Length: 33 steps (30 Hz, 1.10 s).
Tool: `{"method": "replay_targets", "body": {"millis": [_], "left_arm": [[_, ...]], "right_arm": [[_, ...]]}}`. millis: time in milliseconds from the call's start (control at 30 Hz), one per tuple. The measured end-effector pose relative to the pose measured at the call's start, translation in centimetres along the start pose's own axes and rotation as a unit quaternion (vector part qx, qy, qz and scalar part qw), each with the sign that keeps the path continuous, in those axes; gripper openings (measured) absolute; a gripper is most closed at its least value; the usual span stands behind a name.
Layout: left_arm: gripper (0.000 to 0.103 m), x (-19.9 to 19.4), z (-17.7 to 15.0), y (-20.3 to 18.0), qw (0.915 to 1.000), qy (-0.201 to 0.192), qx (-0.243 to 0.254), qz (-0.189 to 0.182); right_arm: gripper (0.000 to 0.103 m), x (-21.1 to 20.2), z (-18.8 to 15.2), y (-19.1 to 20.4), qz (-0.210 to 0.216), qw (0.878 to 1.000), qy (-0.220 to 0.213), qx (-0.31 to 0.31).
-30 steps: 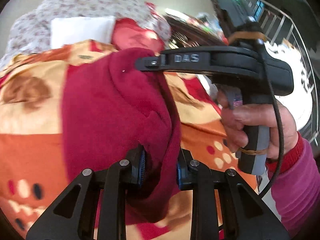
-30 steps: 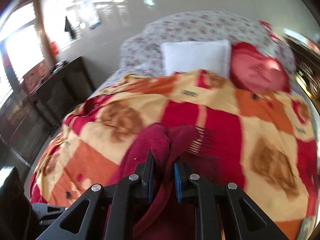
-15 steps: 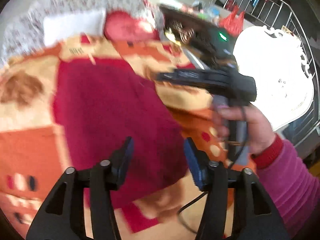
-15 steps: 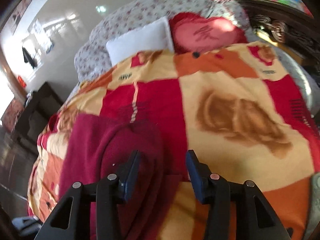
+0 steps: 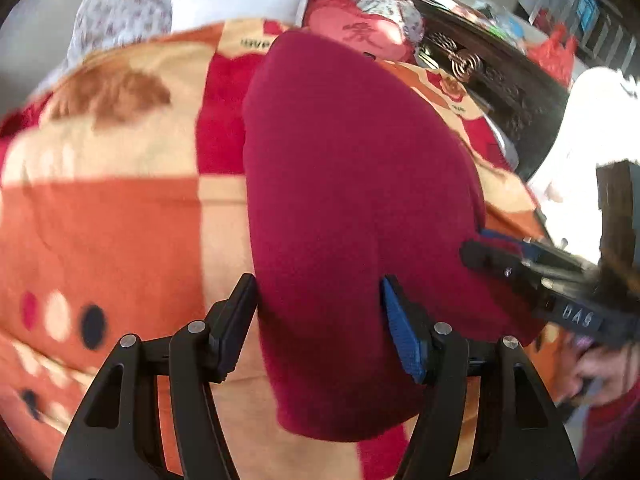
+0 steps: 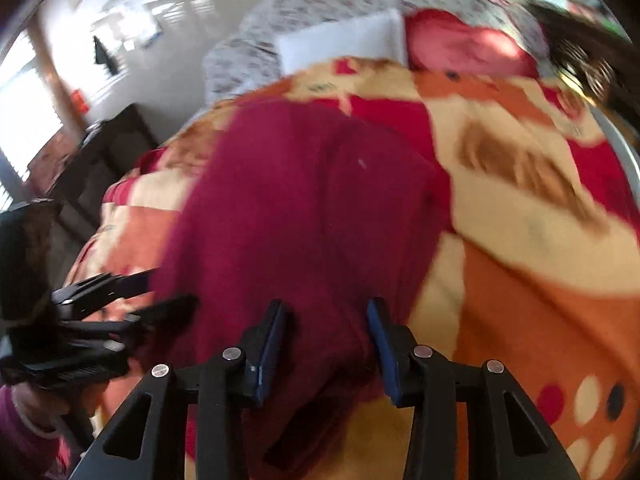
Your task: Fold small clothes
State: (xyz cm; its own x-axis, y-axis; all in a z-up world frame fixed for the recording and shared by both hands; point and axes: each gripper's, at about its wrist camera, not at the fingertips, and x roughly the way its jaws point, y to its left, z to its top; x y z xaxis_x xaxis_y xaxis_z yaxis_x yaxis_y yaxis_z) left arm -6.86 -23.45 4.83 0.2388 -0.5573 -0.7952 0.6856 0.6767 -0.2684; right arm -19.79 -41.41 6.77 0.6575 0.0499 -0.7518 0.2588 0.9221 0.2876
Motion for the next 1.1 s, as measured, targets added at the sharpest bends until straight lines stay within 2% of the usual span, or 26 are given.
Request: {"method": "replay_targets", "body": {"millis": [133,300,400,533,633,800,867,967,1100], "left_arm": [[0.064,-2.3,0.1,-1.1,0.9997,-0.004,0.021,0.014],[0.064,-5.1,1.2,-2.1,0.9973,-0.053,0.038,0.035],[0.064,-4.4,2.1,-1.9,0.9962,-0.055,0.041,0.053],[0.064,-2.9,2.8,-1.3,0.9969,-0.046,0.026,0.058],[0.064,-1.6,3.4,-0.6,0.9980,-0.029,0.013,0.054],[0.064,-0.3,3.9,-0.2,0.9988,-0.020,0.004,0.045],[0.064,0.0,3.9,-0.2,0.9988,-0.018,0.003,0.047],[0.065,0.2,4.1,-0.3,0.9987,-0.018,0.002,0.047],[0.065,0.1,4.1,-0.3,0.9987,-0.018,0.003,0.048]], "right_arm": [[0.040,-2.3,0.6,0.4,-0.010,1.000,-0.003,-0.006],[0.040,-4.9,2.4,0.5,-0.016,0.999,-0.049,0.006],[0.040,-4.4,3.7,1.1,-0.019,0.998,-0.056,0.011],[0.040,-2.7,5.0,1.7,-0.027,0.998,-0.059,0.012],[0.041,-1.0,5.8,1.5,-0.047,0.997,-0.057,0.019],[0.041,2.5,6.9,0.1,-0.057,0.997,-0.021,0.037],[0.041,3.4,7.0,-0.6,-0.056,0.997,-0.022,0.046],[0.042,3.4,7.2,-0.9,-0.053,0.997,-0.021,0.047],[0.042,1.4,6.6,0.2,-0.054,0.998,-0.025,0.032]]}}
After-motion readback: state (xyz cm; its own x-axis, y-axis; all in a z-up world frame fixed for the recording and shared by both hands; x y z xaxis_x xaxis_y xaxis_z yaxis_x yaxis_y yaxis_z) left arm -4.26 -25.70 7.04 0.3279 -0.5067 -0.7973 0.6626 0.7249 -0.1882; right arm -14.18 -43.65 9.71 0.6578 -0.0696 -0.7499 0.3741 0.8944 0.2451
